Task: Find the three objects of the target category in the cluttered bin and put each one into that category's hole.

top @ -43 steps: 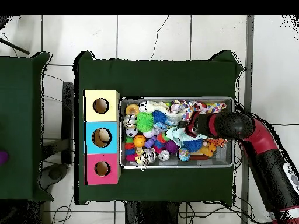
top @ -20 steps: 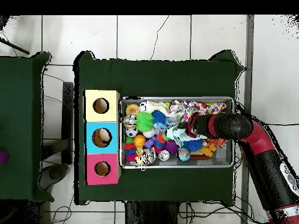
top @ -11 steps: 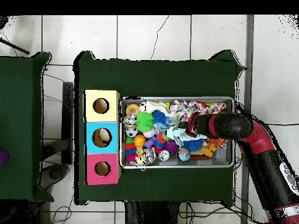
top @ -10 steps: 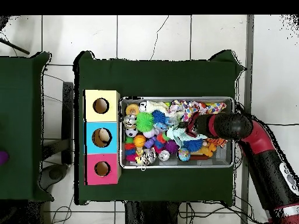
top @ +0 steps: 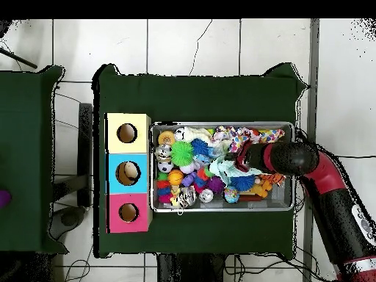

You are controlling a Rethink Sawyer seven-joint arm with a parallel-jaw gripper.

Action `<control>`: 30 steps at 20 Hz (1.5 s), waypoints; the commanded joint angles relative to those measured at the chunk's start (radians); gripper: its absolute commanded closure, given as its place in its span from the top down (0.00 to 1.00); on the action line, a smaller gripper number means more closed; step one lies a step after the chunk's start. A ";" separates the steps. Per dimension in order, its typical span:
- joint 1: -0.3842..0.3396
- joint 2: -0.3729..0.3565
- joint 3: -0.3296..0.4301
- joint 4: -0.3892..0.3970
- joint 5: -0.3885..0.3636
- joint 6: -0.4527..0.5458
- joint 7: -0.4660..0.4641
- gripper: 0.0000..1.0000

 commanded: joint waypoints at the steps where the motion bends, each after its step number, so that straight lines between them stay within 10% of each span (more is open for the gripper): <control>1: 0.009 0.061 -0.055 -0.091 -0.045 -0.055 -0.140 0.00; 30: 0.016 0.077 -0.050 -0.114 -0.063 -0.054 -0.176 0.00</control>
